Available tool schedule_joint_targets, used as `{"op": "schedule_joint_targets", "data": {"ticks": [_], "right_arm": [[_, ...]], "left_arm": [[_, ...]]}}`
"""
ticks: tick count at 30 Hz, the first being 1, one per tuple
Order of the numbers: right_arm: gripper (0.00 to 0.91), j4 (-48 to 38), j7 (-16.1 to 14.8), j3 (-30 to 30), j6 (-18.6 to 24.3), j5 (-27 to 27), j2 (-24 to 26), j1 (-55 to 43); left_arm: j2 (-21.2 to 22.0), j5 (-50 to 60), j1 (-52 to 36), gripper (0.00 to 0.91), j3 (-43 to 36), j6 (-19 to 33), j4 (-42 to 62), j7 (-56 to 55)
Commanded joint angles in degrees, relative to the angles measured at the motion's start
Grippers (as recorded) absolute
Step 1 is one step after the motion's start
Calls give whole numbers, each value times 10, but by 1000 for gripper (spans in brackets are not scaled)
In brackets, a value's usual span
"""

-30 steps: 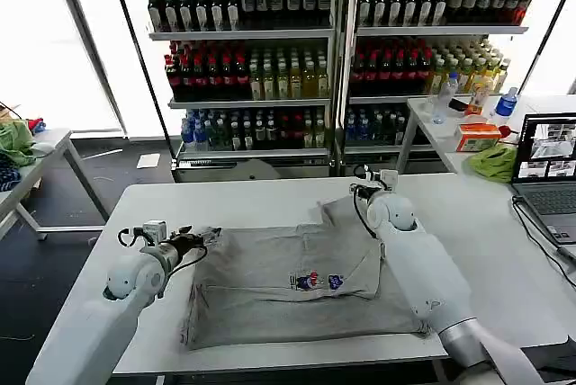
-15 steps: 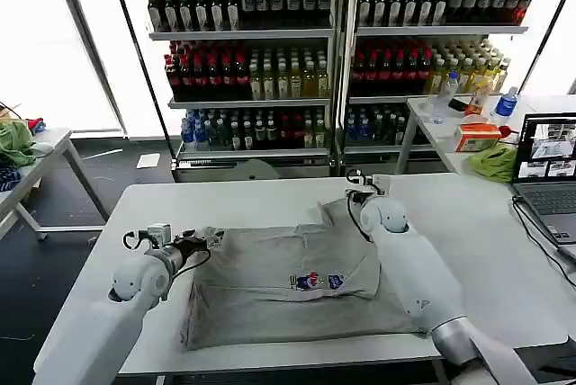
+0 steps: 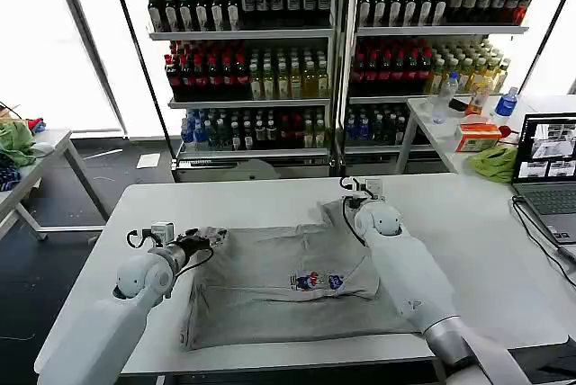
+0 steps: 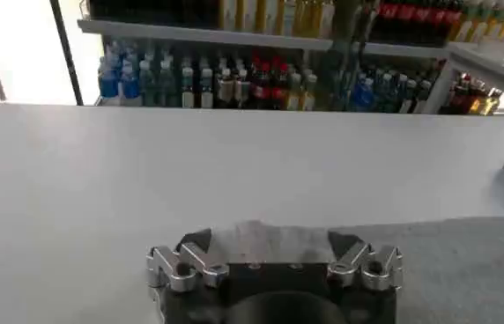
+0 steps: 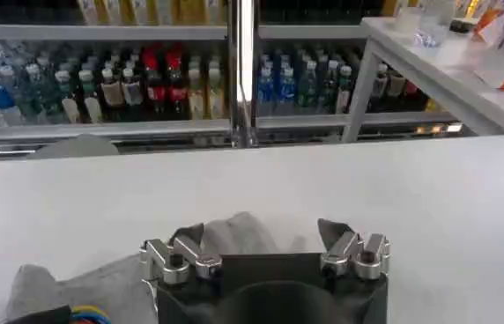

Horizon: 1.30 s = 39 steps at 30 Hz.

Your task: Fold and organize the clothes.

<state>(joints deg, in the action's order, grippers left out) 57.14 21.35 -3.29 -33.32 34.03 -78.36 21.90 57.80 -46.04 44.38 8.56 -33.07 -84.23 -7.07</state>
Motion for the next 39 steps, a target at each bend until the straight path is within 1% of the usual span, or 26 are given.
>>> {"op": "schedule_joint_targets", "data": {"ticks": [1,3,4,5,6,7,8,9,10,11,12,21,30,39], "right_arm": [[907,-6,0,3,0,-8,-3,2],[907,-6,0,3,0,-10,-3,3],[826,-6,0,3,0,-10,-3,3],[725,-5,0,3,0,-10,-3,4],[474,-4,0,4,0,-10,-2,5],[383,-2,0,5,0,-9,-1,6],[91,0,1,5,0,-9,-1,8],[0,2,1,4,0,-9,0,10],[0,3,1,4,0,-9,0,12],[0,4,1,4,0,-10,1,14],[0,6,1,3,0,-10,1,15],[0,25,1,1,0,-9,9,31],[0,34,3,-10,1,-9,6,42],[0,53,0,-37,1,-1,3,54]], "left_arm": [[2,4,2,907,-1,0,3,0],[1,4,2,907,-2,0,2,0],[0,4,2,897,-3,0,2,0],[-1,4,2,856,-4,0,2,0],[-2,5,3,695,-4,0,1,0],[-3,6,4,625,-5,0,1,0],[-3,7,4,403,-5,-1,1,0],[-3,7,5,181,-5,0,1,0],[-2,8,5,91,-6,0,1,0],[-2,8,6,20,-7,0,1,-1],[-2,10,6,0,-7,0,2,-1],[8,38,12,10,-14,0,5,3],[14,66,13,10,-18,1,7,6],[15,71,13,0,-14,14,4,10]]}}
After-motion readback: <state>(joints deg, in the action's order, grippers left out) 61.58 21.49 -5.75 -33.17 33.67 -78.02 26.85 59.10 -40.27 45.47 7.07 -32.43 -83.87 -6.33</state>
